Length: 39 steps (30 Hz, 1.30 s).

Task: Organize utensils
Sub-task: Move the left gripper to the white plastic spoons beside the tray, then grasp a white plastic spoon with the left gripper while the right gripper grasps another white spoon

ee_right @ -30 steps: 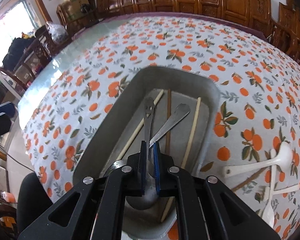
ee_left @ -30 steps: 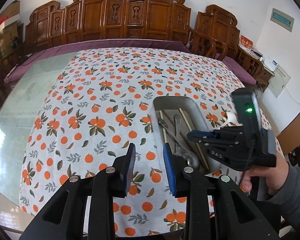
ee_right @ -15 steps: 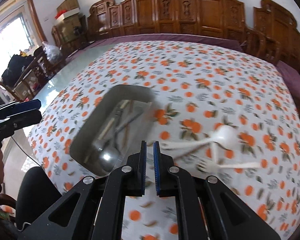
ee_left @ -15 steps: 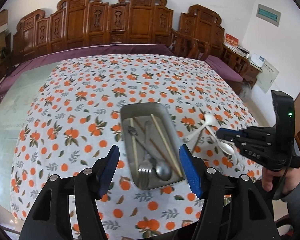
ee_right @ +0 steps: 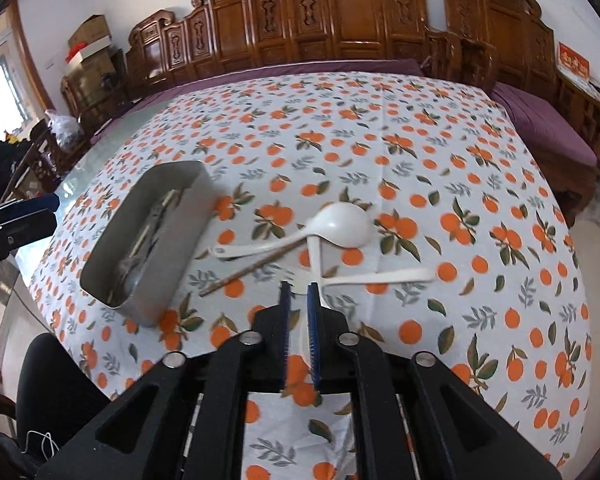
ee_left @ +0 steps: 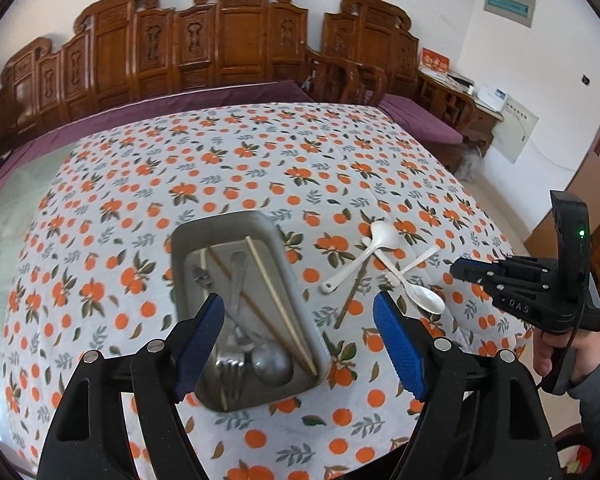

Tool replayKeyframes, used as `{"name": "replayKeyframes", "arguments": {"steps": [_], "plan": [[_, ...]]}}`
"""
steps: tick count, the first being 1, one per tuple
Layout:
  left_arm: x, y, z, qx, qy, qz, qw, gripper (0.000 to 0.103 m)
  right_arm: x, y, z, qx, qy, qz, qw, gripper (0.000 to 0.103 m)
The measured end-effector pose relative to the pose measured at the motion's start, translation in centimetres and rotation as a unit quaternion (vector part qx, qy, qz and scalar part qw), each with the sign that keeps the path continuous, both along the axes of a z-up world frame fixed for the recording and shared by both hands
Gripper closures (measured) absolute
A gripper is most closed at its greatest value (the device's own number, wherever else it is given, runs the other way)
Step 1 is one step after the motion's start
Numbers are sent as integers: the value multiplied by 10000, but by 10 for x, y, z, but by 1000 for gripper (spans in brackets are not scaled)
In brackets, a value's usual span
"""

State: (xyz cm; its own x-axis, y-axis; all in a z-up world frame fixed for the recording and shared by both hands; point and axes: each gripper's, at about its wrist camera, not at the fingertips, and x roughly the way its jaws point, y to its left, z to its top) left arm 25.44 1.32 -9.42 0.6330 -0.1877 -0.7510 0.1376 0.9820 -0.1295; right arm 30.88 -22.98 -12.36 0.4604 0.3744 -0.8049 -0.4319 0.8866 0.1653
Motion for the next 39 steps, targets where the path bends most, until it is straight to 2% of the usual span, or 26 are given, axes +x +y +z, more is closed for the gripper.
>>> {"name": "replayKeyframes", "arguments": {"steps": [7, 16, 20, 22, 34, 36, 39], "plan": [[28, -23, -10, 19, 97, -320, 9994, 31, 7, -10, -23, 8, 130, -100, 9999, 85], [74, -60, -33, 43, 380, -816, 9959, 51, 20, -26, -43, 68, 196, -210, 9996, 81], [96, -76, -47, 96, 517, -957, 9940, 54, 24, -34, -49, 79, 218, -227, 9995, 80], [107, -86, -55, 135, 618, -1058, 9924, 63, 27, -37, -51, 115, 243, -241, 9993, 80], [151, -122, -104, 428, 1160, -1447, 9817, 72, 37, -45, -55, 236, 246, -187, 9992, 79], [155, -125, -111, 498, 1262, -1463, 9799, 78, 39, -45, -55, 266, 245, -181, 9992, 79], [162, -126, -121, 515, 1395, -1454, 9781, 79, 40, -45, -56, 288, 255, -171, 9991, 79]]}}
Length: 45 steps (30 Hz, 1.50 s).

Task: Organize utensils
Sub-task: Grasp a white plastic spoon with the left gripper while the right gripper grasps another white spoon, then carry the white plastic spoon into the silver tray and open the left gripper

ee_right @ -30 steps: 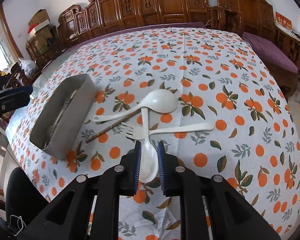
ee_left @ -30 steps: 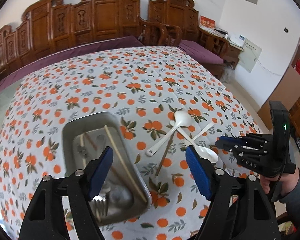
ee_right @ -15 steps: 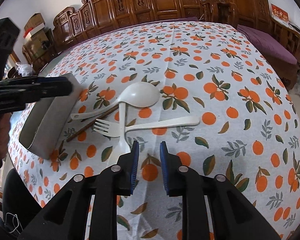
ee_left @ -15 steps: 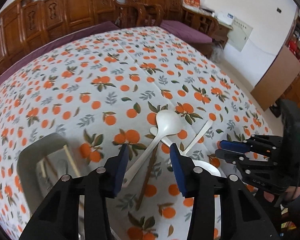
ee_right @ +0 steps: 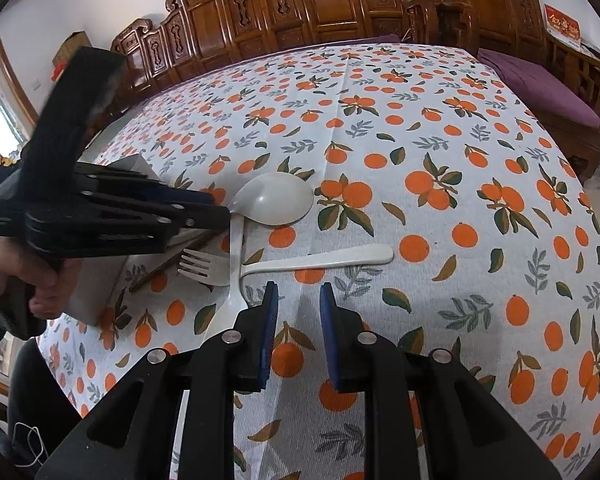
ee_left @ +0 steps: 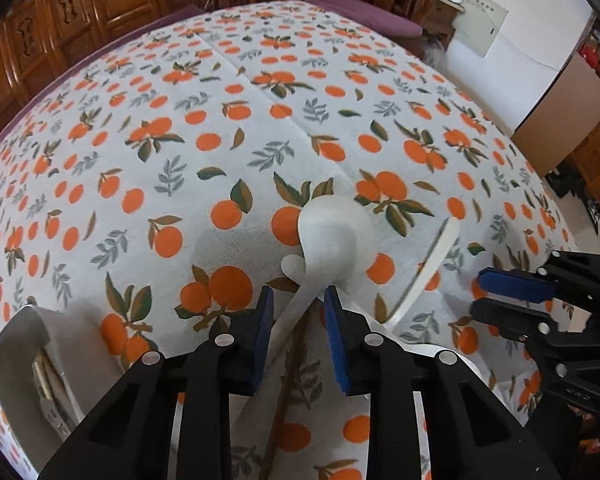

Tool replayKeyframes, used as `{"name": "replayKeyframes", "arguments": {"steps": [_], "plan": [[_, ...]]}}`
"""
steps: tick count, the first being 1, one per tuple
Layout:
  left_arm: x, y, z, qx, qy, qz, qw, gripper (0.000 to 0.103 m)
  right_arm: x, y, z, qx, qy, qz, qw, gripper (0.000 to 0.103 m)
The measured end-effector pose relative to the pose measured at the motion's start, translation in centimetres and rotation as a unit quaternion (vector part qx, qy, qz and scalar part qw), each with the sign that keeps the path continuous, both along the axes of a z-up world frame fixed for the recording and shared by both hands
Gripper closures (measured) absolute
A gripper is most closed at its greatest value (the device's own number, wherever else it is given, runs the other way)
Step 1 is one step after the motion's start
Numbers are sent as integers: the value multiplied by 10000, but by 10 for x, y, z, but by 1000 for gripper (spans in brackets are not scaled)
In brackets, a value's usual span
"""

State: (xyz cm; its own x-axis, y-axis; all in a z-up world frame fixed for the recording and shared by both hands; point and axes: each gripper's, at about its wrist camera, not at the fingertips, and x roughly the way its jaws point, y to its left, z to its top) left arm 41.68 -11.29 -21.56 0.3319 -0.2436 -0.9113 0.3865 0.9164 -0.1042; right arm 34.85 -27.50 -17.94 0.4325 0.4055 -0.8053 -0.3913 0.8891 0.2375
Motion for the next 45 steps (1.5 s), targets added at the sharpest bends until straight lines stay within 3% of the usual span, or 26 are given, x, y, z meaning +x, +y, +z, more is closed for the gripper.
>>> {"name": "replayKeyframes", "arguments": {"steps": [5, 10, 13, 31, 45], "plan": [[5, 0, -5, -36, 116, -8, 9999, 79, 1, 0, -3, 9, 35, 7, 10000, 79], [6, 1, -4, -106, 148, 14, 9998, 98, 1, 1, -4, 13, 57, 1, 10000, 79], [3, 4, 2, -154, 107, 61, 9998, 99, 0, 3, -3, 0, 54, 12, 10000, 79], [-47, 35, 60, -406, -471, 422, 9972, 100, -8, 40, 2, -8, 85, 234, 9997, 79], [-79, 54, 87, -512, -678, 652, 9943, 100, 2, 70, -16, -710, 119, 385, 9967, 80]]}}
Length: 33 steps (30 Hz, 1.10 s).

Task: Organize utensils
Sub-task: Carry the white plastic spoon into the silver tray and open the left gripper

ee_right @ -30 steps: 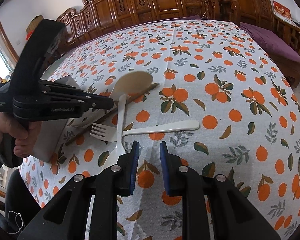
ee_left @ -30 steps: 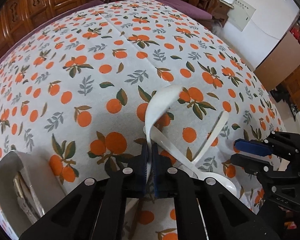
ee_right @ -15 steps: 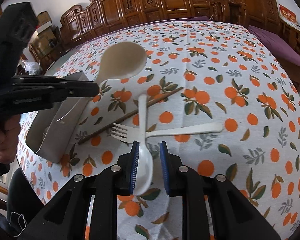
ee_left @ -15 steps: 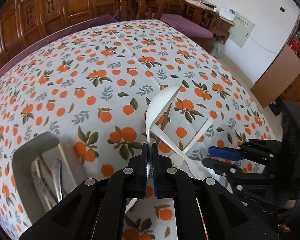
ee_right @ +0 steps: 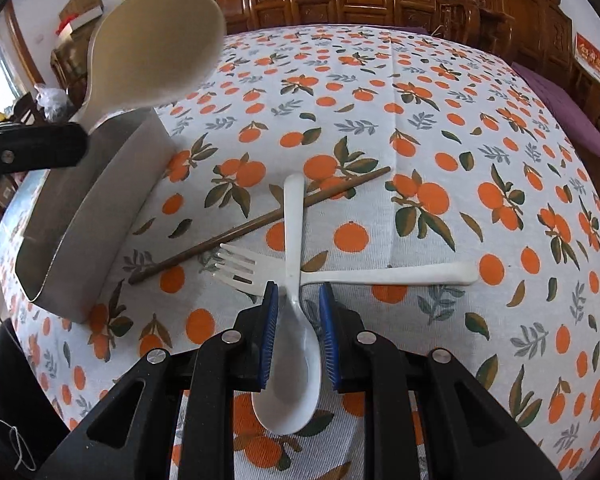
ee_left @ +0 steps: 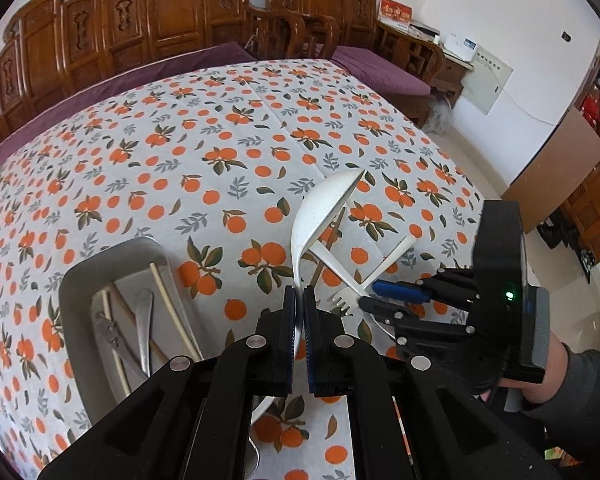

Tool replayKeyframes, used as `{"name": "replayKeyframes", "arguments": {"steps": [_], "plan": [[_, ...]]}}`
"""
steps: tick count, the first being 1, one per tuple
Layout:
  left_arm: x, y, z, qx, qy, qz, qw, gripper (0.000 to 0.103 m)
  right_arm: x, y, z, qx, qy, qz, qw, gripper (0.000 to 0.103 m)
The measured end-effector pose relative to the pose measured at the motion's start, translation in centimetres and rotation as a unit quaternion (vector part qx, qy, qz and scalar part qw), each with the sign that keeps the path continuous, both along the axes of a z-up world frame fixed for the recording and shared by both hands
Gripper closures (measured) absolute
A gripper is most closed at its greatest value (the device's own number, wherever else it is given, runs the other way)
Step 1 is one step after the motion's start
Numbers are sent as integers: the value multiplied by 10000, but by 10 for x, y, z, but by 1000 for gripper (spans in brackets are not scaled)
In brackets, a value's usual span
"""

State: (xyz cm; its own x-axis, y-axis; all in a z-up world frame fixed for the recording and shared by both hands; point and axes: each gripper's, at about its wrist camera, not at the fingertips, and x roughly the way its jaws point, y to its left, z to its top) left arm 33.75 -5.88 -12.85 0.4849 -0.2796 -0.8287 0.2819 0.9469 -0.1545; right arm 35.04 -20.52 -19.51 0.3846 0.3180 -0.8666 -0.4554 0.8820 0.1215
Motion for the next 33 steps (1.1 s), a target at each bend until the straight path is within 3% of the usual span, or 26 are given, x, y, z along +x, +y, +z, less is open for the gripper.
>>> {"name": "replayKeyframes", "arguments": {"steps": [9, 12, 22, 33], "plan": [[-11, 8, 9, -26, -67, 106, 9999, 100, 6, 7, 0, -197, 68, -9, 9998, 80], [-15, 10, 13, -22, -103, 122, 9999, 100, 8, 3, 0, -244, 115, -70, 9996, 94], [-24, 33, 15, -13, -127, 358, 9993, 100, 0, -5, 2, -100, 175, -115, 9997, 95], [-29, 75, 2, 32, -26, 860, 9963, 100, -19, -8, 27, 177, -3, -79, 9998, 95]]}}
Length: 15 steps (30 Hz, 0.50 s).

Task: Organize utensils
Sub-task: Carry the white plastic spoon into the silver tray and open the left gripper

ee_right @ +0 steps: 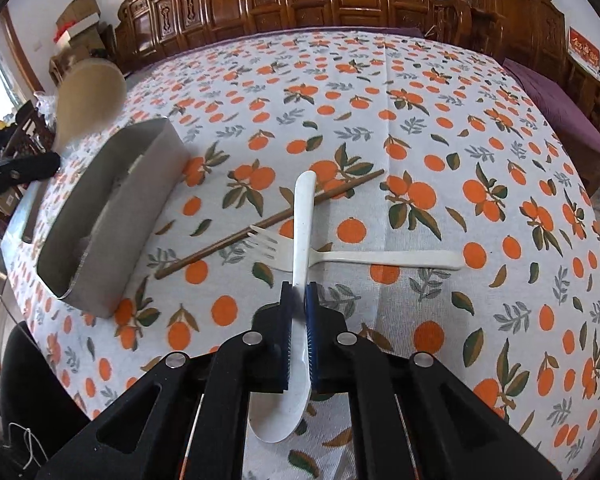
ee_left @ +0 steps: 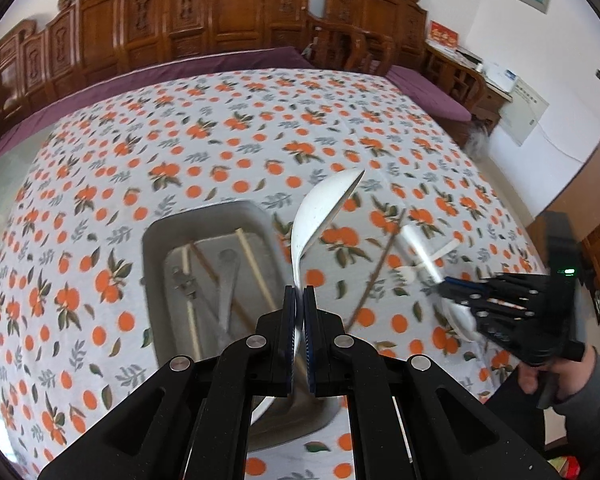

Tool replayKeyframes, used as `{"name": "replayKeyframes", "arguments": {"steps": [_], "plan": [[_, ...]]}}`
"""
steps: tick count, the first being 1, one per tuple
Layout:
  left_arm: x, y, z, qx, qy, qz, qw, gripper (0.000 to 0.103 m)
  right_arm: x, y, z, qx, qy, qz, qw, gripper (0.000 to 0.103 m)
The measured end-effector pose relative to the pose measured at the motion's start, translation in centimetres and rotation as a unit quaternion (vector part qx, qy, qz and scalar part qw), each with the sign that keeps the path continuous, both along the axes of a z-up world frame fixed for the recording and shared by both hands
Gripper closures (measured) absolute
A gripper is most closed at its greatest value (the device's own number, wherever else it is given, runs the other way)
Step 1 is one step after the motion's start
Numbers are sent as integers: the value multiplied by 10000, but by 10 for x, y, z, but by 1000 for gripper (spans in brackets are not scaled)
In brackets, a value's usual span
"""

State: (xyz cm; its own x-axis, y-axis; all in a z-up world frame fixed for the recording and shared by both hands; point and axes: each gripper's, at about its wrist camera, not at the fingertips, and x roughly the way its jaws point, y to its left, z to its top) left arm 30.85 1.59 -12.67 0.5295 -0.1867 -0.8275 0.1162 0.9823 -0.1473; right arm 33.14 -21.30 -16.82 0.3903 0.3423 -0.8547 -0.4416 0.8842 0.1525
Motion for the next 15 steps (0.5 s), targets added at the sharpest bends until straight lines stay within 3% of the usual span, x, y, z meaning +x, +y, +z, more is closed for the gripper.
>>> {"name": "replayKeyframes", "arguments": {"steps": [15], "plan": [[17, 38, -44, -9, 412, 667, 9969, 100, -12, 18, 23, 246, -142, 250, 9993, 95]]}}
